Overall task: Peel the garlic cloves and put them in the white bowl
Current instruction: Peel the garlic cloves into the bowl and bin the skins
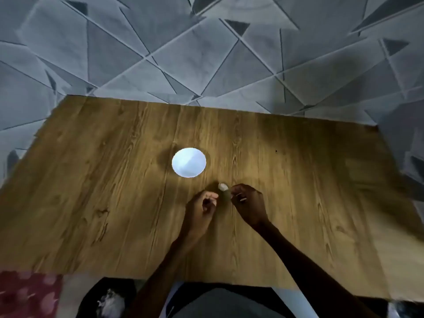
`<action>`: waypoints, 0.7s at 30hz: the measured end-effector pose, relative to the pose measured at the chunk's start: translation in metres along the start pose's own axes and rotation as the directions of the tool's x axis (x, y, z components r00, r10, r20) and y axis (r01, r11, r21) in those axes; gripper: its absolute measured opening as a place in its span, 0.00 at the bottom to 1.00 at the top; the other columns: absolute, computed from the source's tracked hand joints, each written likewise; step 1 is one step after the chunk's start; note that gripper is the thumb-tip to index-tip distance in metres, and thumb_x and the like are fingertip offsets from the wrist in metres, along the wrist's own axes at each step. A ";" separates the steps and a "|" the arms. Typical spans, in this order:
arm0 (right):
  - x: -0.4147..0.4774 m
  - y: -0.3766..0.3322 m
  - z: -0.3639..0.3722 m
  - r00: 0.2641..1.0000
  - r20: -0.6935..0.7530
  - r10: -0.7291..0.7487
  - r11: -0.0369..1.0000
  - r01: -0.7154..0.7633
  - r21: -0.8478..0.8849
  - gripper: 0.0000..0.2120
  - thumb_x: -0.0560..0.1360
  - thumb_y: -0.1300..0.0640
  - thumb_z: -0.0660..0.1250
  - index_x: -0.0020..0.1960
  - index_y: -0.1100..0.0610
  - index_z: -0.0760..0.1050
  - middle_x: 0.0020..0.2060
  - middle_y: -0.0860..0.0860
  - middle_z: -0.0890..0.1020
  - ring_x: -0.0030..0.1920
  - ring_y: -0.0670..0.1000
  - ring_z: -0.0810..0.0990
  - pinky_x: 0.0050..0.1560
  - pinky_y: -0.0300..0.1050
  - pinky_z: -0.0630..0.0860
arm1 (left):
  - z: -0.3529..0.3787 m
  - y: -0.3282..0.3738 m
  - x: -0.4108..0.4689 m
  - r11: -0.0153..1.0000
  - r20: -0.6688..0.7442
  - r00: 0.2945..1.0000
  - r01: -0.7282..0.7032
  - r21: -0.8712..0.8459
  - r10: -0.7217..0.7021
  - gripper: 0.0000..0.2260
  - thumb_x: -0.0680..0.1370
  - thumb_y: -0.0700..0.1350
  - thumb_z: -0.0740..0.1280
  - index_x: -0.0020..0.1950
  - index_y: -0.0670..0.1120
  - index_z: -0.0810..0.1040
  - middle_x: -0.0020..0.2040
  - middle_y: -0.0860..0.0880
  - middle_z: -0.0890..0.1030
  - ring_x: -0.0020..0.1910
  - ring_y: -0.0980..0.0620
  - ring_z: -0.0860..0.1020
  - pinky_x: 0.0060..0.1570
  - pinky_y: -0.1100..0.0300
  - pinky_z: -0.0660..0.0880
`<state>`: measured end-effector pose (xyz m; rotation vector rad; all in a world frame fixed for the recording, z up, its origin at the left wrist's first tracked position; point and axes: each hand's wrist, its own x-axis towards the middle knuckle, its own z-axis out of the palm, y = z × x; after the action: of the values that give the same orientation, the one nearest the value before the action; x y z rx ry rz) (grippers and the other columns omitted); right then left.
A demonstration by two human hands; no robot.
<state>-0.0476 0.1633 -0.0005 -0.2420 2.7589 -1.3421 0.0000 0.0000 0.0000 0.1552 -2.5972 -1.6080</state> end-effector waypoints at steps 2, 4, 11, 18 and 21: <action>0.012 0.001 0.005 1.000 -0.015 -0.024 0.995 0.022 -0.096 0.06 0.75 0.61 0.71 0.51 0.53 0.81 0.49 0.49 0.83 0.45 0.44 0.80 0.43 0.31 0.75 | 0.001 -0.007 0.015 0.999 -0.054 0.998 -0.022 0.037 0.024 0.06 0.78 0.37 0.68 0.53 0.41 0.81 0.50 0.50 0.83 0.50 0.65 0.78 0.55 0.74 0.72; 0.020 0.000 0.009 0.997 -0.010 -0.075 0.983 0.072 -0.168 0.09 0.76 0.60 0.72 0.55 0.53 0.81 0.52 0.49 0.82 0.48 0.42 0.77 0.45 0.28 0.70 | 0.004 -0.009 0.026 0.998 -0.085 0.996 0.022 0.061 -0.016 0.05 0.77 0.36 0.68 0.52 0.41 0.81 0.49 0.49 0.84 0.47 0.66 0.77 0.55 0.75 0.72; 0.044 0.011 0.022 0.977 0.204 -0.063 0.943 0.125 -0.308 0.09 0.79 0.57 0.67 0.57 0.58 0.80 0.51 0.54 0.81 0.48 0.51 0.80 0.47 0.37 0.73 | 0.017 -0.018 0.044 0.977 0.006 0.978 0.208 0.053 -0.209 0.11 0.79 0.37 0.67 0.61 0.40 0.78 0.58 0.44 0.82 0.58 0.48 0.79 0.60 0.70 0.66; 0.054 0.009 0.019 0.976 0.155 0.152 0.984 -0.135 -0.115 0.06 0.79 0.55 0.68 0.52 0.57 0.82 0.44 0.45 0.80 0.44 0.44 0.78 0.42 0.24 0.69 | 0.024 -0.022 0.053 0.946 0.081 0.949 0.312 -0.084 -0.305 0.11 0.79 0.34 0.64 0.61 0.40 0.78 0.59 0.45 0.81 0.57 0.53 0.78 0.60 0.77 0.66; 0.051 0.012 0.016 0.908 0.234 0.348 0.903 -0.391 0.175 0.08 0.76 0.52 0.71 0.54 0.53 0.83 0.47 0.46 0.85 0.50 0.45 0.82 0.55 0.38 0.78 | 0.023 -0.025 0.055 0.912 0.073 0.943 0.333 -0.240 -0.325 0.09 0.77 0.36 0.68 0.56 0.45 0.81 0.53 0.51 0.83 0.53 0.60 0.79 0.61 0.64 0.74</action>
<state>-0.0967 0.1495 -0.0191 0.1520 2.3161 -1.4097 -0.0566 0.0022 -0.0322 0.5828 -2.4604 -2.0438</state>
